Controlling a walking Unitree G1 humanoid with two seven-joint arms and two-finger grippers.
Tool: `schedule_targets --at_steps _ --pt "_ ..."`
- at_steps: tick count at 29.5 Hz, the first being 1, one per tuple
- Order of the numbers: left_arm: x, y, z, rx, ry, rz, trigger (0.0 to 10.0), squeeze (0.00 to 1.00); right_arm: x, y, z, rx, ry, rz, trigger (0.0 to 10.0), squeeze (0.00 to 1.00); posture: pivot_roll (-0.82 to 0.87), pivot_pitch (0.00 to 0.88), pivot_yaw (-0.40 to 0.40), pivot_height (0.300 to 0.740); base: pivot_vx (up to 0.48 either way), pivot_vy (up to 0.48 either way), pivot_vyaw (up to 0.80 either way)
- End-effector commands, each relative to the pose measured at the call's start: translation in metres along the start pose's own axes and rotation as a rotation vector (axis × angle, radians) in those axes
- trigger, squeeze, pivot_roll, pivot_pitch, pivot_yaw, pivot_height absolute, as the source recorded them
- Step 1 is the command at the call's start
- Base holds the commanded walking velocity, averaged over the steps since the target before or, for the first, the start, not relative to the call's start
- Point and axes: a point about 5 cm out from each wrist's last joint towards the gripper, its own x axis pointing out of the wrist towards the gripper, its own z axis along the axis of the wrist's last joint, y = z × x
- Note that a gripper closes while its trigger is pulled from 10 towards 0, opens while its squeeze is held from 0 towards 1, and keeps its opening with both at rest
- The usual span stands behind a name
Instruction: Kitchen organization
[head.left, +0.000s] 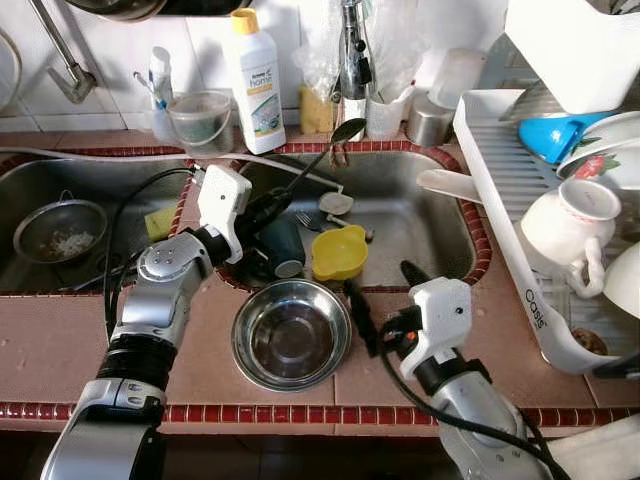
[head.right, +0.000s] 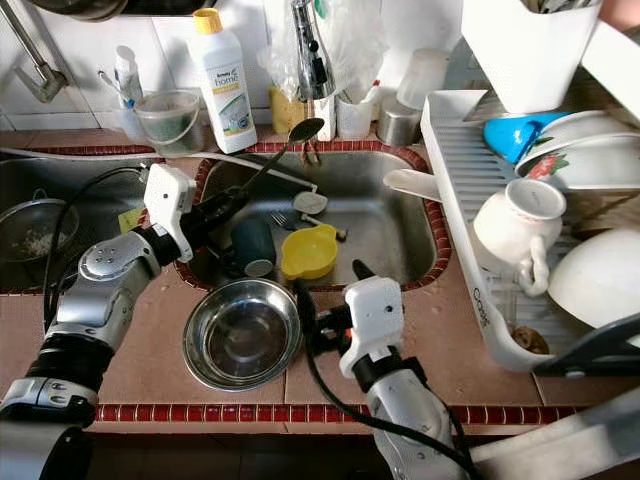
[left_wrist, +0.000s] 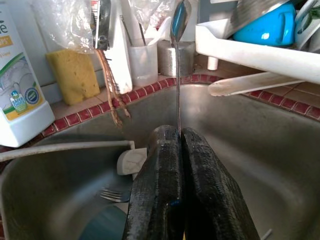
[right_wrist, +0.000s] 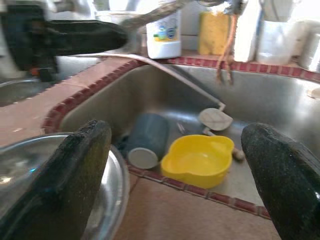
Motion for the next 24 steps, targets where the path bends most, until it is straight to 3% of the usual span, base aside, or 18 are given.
schedule_targets --at_steps 1,8,24 --pt "0.006 0.0 0.004 0.027 -0.004 0.001 10.0 0.0 -0.004 0.006 0.003 0.012 0.003 0.039 10.0 0.0 -0.19 0.15 0.039 0.74 0.0 0.0 0.0" --pt "0.023 -0.003 0.003 0.054 0.025 0.018 10.0 0.0 -0.014 0.019 0.005 0.029 0.027 0.147 10.0 0.0 -0.2 0.155 0.032 0.74 0.0 0.0 0.0" --pt "0.031 -0.003 -0.009 0.11 0.104 0.025 10.0 0.0 -0.03 0.027 0.01 0.067 0.058 0.218 10.0 0.0 -0.22 0.205 0.017 0.74 0.0 0.0 0.0"
